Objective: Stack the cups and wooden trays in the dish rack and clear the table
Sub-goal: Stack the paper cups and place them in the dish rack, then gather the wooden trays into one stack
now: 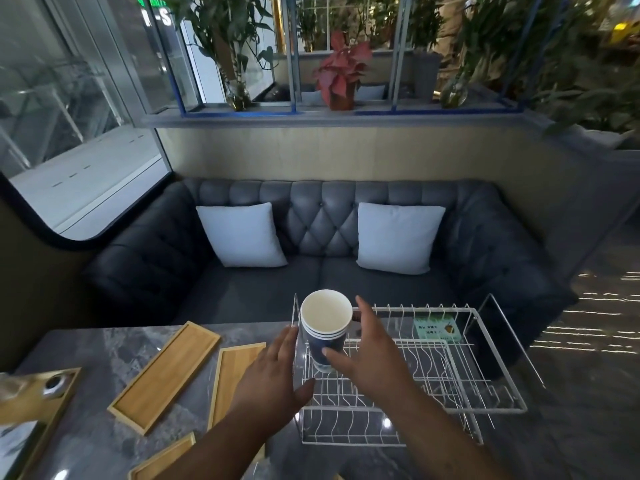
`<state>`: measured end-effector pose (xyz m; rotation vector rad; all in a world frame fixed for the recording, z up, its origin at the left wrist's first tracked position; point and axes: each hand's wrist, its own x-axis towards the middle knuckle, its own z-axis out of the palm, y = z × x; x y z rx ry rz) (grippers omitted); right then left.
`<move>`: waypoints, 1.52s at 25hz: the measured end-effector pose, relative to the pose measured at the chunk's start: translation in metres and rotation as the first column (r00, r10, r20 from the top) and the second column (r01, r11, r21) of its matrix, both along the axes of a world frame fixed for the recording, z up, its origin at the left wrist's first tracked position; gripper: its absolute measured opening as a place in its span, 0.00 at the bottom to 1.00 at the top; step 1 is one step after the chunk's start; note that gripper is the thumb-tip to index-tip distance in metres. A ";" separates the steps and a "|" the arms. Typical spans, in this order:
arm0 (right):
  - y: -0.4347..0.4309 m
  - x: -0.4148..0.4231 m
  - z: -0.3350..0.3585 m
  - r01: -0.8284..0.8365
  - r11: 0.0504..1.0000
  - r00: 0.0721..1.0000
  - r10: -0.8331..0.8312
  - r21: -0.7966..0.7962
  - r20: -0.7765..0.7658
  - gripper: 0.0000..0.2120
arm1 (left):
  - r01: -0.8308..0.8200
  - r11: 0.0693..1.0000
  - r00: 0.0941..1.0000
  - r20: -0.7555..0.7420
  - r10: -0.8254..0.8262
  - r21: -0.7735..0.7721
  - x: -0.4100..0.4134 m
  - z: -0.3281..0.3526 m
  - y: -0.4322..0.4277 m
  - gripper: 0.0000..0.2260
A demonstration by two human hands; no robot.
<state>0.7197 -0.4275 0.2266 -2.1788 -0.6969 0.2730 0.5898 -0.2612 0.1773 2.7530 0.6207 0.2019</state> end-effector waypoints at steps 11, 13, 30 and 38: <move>-0.069 -0.031 -0.011 -0.109 0.965 0.905 0.196 -0.238 0.377 0.26 | -0.025 0.999 0.978 -0.207 0.030 0.027 -0.049 -0.002 -0.011 0.33; -0.076 -0.041 -0.014 -0.103 0.963 0.856 0.213 -0.249 0.471 0.23 | -0.003 0.999 0.960 -0.279 0.017 0.051 -0.058 -0.005 -0.010 0.29; -0.121 -0.174 -0.027 -0.148 0.599 0.970 -0.069 -0.787 -0.235 0.26 | 0.414 0.890 0.714 -0.537 -0.448 -0.192 -0.087 -0.023 -0.007 0.27; -0.157 -0.235 -0.069 -0.135 0.566 0.884 -0.301 -0.813 -0.357 0.32 | 0.622 0.765 0.566 -0.581 -0.585 -0.166 -0.101 -0.047 -0.046 0.26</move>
